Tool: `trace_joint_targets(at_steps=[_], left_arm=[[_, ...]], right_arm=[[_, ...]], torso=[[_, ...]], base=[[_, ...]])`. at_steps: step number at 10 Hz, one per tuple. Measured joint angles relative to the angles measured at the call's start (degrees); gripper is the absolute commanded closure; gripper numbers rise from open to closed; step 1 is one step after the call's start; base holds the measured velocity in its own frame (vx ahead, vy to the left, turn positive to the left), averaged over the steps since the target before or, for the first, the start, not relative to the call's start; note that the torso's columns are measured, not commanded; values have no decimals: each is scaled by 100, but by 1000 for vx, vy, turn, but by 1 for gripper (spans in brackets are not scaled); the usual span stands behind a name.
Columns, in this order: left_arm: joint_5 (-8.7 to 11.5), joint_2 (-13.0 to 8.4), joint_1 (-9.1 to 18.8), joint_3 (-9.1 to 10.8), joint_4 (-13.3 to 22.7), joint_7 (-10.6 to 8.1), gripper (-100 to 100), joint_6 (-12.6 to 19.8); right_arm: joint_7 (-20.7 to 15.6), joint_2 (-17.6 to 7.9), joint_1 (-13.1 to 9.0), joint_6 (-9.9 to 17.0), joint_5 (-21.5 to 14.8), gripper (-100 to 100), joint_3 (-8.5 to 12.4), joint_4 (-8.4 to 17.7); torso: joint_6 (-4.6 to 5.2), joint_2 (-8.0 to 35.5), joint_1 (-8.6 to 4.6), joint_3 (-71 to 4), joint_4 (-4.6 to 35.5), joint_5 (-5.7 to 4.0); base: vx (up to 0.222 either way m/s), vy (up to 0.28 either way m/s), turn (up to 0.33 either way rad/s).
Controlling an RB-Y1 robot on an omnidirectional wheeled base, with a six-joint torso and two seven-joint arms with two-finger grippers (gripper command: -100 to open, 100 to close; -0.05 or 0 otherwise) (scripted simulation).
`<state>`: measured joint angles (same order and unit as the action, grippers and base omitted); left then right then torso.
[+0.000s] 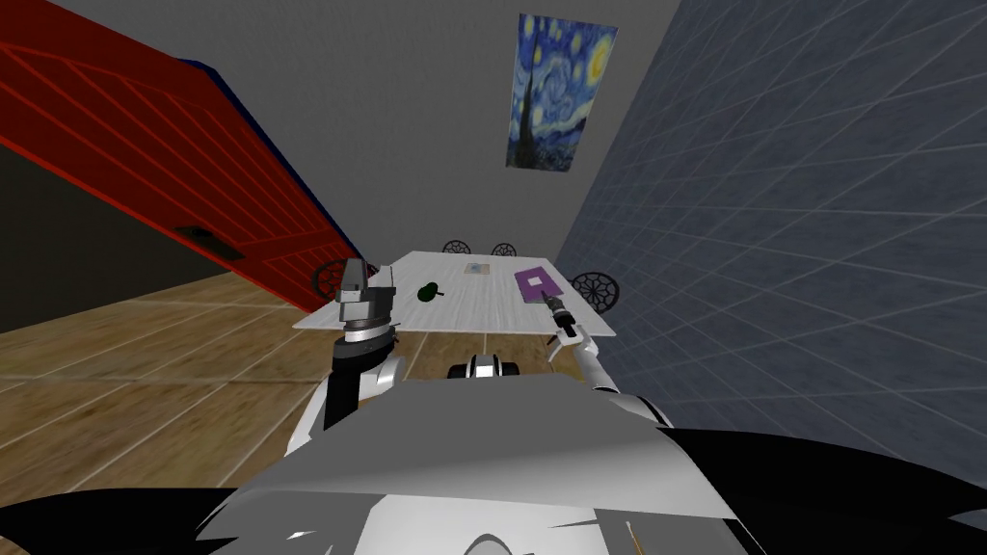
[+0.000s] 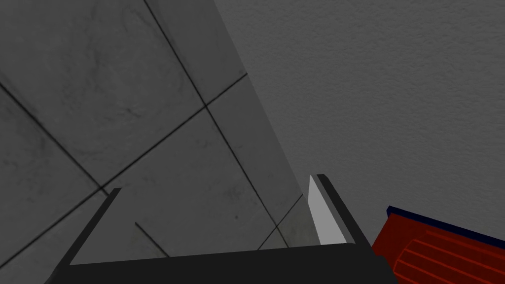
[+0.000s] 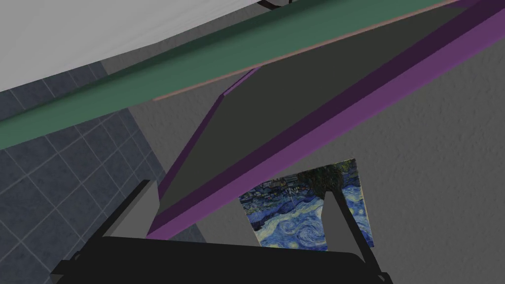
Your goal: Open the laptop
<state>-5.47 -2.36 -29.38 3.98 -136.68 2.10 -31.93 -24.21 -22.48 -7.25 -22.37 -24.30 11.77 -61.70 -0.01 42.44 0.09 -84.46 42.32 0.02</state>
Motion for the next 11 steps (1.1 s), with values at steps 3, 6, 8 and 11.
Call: trace_joint_targets(at_steps=[3, 6, 8, 11], left_arm=[[0, 0, 1, 0, 0, 0, 0, 0], [0, 0, 0, 0, 0, 0, 0, 0], [0, 0, -1, 0, 0, 0, 0, 0], [0, 0, -1, 0, 0, 0, 0, 0]], right_arm=[[264, -287, -194, 428, 29, -100, -136, -130], [468, -532, -430, 722, 59, 0, -214, -93], [469, -526, -420, 725, 58, 0, -218, -88], [471, -517, -406, 734, 58, 0, -225, -74]], torso=[[4, 8, 3, 4, 10, 8], [4, -28, -13, -17, -5, -3], [1, -26, -12, -17, -3, 0], [1, -4, 0, -4, 7, 7]], base=[[-96, 18, 71], [-44, 14, 24], [-3, 1, 0], [0, 0, 0]])
